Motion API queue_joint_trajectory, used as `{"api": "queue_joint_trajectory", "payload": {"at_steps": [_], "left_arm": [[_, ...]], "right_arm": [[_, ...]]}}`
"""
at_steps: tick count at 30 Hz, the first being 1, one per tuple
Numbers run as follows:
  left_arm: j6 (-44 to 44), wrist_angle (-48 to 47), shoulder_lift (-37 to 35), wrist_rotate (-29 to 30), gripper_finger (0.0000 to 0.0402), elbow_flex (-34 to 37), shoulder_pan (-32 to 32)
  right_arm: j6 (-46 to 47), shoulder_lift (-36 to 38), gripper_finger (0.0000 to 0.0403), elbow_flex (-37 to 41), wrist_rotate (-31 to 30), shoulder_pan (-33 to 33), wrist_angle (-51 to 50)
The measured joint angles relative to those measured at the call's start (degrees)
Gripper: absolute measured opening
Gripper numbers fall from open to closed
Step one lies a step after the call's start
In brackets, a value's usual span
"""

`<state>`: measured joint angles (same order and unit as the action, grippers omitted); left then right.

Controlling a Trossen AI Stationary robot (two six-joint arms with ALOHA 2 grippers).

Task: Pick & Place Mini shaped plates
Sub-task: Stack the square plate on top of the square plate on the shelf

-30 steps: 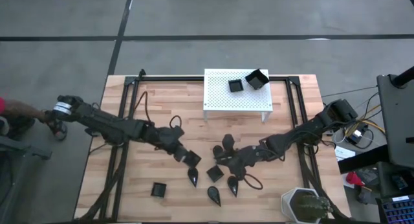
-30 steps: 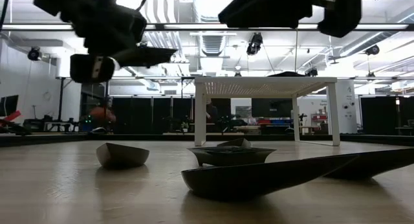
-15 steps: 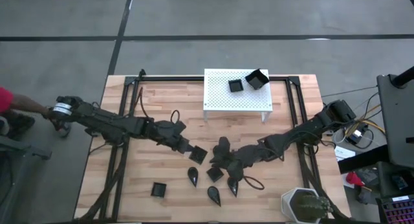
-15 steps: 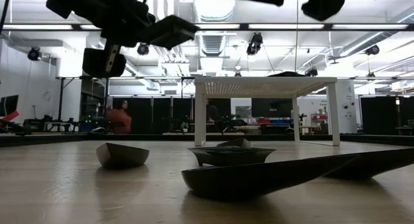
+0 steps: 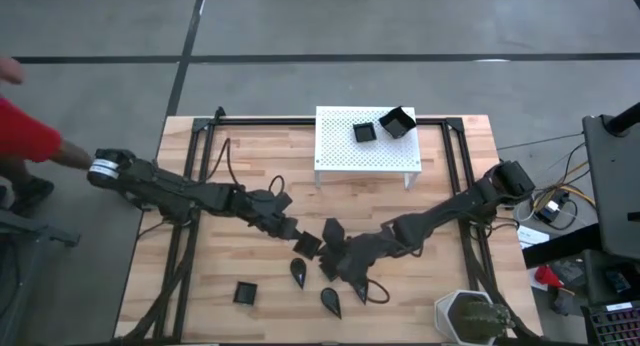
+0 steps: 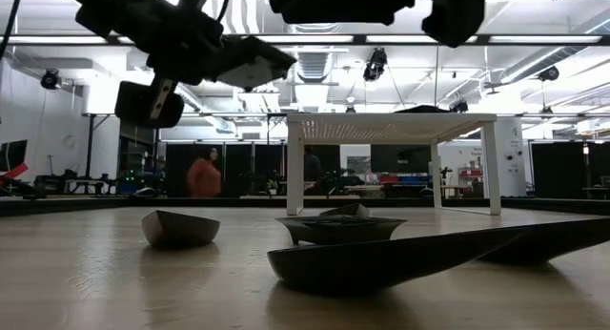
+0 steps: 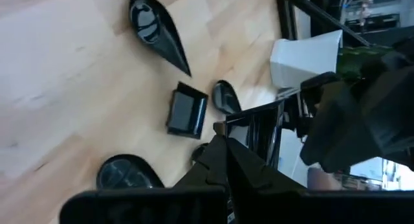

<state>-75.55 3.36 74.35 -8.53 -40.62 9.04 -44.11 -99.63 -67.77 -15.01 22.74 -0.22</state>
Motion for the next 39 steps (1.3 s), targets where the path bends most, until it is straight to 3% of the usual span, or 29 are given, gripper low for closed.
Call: {"api": "queue_joint_trajectory", "payload": {"at_steps": [22, 39], "left_arm": [[0.7, -0.4, 0.2, -1.5, 0.0000, 0.0, -0.1], [0.8, -0.4, 0.3, -3.0, 0.0000, 0.0, -0.2]], "right_arm": [[-1.5, -4.5, 0.0077, -3.5, -1.7, -0.4, -3.4], [-1.3, -4.5, 0.0012, -4.1, -1.6, -1.2, -5.7]]}}
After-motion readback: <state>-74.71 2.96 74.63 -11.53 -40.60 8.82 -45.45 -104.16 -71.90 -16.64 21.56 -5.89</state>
